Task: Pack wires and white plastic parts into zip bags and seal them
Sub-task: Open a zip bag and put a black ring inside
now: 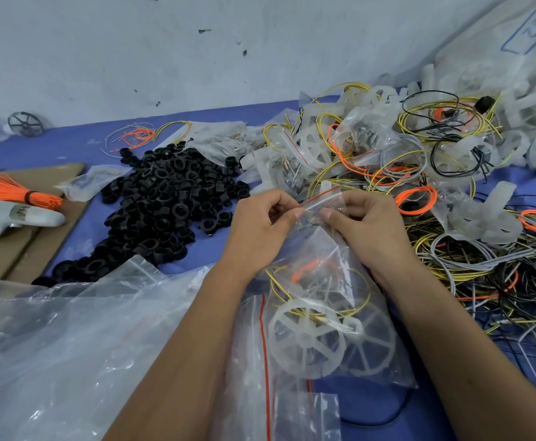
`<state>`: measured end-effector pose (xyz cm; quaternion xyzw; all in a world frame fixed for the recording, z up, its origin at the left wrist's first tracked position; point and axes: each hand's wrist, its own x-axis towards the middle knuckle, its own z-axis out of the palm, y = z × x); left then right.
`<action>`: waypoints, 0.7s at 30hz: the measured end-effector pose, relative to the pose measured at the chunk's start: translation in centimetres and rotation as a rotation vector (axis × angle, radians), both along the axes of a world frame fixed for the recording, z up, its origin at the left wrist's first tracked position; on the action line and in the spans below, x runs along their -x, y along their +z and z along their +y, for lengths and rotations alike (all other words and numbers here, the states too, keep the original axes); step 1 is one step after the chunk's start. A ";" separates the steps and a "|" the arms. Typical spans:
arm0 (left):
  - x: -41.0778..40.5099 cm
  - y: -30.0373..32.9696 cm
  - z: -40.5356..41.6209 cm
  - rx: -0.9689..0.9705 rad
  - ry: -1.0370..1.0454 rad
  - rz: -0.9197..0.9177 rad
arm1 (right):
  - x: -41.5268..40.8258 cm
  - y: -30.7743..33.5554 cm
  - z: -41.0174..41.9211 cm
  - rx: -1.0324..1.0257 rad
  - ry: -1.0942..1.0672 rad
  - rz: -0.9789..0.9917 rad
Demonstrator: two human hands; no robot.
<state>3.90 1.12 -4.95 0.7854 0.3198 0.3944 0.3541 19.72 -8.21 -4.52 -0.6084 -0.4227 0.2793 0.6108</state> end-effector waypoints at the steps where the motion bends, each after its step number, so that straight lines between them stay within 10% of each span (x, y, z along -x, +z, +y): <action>1: 0.0 0.0 0.1 0.000 0.001 0.005 | 0.2 0.1 -0.1 -0.011 0.038 0.007; 21: -0.3 0.0 -0.1 -0.044 -0.081 -0.006 | 1.0 0.7 0.1 -0.074 0.046 0.027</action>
